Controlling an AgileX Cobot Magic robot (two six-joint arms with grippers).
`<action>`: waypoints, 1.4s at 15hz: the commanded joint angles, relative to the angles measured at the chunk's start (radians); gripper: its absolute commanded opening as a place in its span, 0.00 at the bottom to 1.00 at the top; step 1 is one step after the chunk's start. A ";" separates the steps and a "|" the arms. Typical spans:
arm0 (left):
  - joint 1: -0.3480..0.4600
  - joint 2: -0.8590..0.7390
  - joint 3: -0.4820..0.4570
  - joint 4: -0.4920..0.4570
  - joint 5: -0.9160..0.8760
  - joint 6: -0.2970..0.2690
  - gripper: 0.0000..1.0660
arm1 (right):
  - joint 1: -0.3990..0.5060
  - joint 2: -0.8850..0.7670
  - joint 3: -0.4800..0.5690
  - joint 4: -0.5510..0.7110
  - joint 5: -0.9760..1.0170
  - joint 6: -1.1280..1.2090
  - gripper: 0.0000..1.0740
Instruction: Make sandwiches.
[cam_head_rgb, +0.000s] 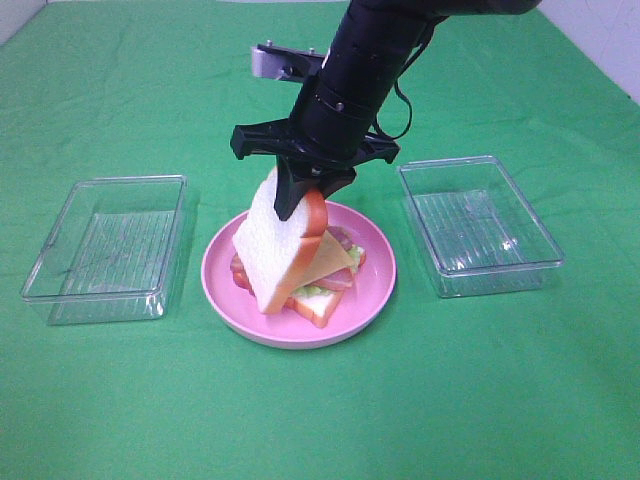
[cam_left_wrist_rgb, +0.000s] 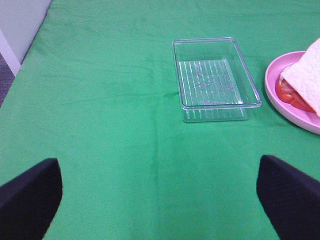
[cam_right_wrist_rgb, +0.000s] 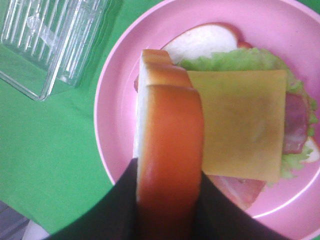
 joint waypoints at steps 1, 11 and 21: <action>0.002 -0.014 0.001 -0.006 -0.003 0.000 0.95 | 0.000 0.021 0.003 -0.105 -0.013 0.014 0.46; 0.002 -0.014 0.001 -0.006 -0.003 0.000 0.95 | 0.000 -0.040 -0.217 -0.435 0.273 0.066 0.82; 0.002 -0.014 0.001 -0.006 -0.003 0.000 0.95 | 0.000 -0.441 -0.060 -0.449 0.313 0.091 0.82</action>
